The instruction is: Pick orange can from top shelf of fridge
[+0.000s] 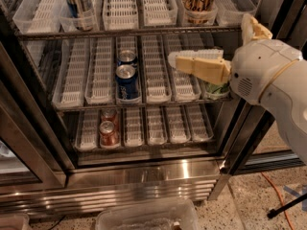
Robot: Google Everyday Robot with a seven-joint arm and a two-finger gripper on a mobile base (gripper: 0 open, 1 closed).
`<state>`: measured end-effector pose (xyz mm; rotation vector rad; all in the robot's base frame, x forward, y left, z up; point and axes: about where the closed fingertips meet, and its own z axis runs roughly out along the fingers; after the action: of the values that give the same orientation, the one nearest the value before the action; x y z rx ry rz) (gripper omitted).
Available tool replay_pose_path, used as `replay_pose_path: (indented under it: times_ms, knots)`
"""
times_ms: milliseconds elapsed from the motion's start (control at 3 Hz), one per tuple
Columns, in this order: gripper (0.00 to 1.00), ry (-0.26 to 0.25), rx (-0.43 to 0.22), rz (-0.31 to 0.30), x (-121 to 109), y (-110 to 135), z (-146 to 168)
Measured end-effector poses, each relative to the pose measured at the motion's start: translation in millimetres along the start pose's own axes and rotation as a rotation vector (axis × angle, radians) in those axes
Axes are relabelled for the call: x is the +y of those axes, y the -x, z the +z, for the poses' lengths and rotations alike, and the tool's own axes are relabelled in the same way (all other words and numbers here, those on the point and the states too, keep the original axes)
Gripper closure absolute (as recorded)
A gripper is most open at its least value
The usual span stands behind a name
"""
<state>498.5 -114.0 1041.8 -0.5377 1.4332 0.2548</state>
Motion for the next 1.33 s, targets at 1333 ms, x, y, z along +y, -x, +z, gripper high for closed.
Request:
replay_pose_path:
  times_ms: [1333]
  knots:
    - [0.0,-0.094,-0.042,0.086,-22.0,-1.3,34.3]
